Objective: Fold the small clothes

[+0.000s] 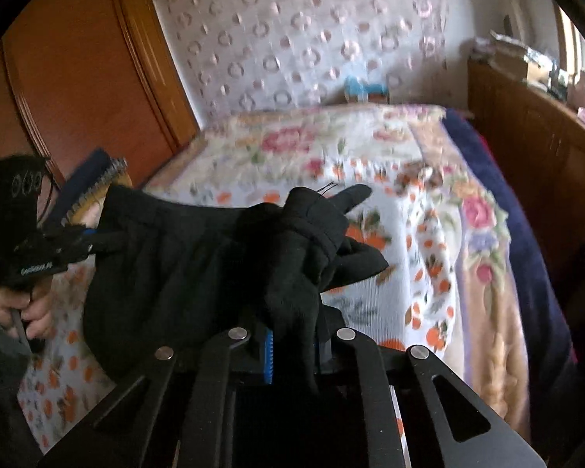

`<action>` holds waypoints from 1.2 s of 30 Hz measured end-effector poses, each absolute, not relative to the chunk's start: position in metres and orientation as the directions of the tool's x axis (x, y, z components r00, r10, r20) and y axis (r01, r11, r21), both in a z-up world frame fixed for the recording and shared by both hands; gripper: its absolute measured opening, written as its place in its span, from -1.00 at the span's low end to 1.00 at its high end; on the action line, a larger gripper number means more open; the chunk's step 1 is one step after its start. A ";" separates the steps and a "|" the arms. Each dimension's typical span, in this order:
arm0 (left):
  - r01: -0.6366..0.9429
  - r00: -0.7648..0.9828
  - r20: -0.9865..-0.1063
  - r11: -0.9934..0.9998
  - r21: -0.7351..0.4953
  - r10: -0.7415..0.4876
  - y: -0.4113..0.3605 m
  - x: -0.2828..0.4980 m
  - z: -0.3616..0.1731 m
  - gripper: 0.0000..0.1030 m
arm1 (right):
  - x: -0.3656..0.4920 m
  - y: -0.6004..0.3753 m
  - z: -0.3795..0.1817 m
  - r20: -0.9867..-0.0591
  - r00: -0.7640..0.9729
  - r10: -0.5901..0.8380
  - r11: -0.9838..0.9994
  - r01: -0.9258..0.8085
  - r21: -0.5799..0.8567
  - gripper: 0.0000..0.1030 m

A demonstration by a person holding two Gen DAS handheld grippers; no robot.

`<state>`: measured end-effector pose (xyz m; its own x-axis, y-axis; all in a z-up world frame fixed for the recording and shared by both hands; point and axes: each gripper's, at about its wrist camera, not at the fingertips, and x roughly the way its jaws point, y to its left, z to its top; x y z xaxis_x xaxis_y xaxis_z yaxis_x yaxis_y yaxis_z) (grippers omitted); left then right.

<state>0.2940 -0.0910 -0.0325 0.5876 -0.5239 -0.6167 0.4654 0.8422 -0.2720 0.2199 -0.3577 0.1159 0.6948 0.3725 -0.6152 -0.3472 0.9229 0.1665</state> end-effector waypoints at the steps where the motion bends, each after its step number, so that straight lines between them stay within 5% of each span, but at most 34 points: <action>1: 0.467 0.603 -0.601 0.843 -0.268 -0.525 -0.087 0.288 -0.025 -0.69 | 0.218 -0.356 0.121 -0.600 0.707 0.374 0.922 -0.354 0.157 -0.76; 17: 0.254 0.829 -0.479 0.958 -0.135 -0.288 0.048 0.226 0.039 -0.70 | 0.240 -0.218 0.166 -0.474 0.686 0.553 0.792 -0.609 0.042 -0.76; 28: 0.035 0.911 -0.400 0.988 -0.153 -0.094 0.158 0.197 0.042 -0.70 | 0.314 -0.089 0.190 -0.471 0.596 0.650 0.630 -0.770 -0.105 -0.76; 36: -0.114 0.901 -0.433 0.966 -0.232 0.002 0.212 0.174 0.000 -0.70 | 0.389 0.022 0.184 -0.553 0.491 0.673 0.480 -0.859 -0.179 -0.76</action>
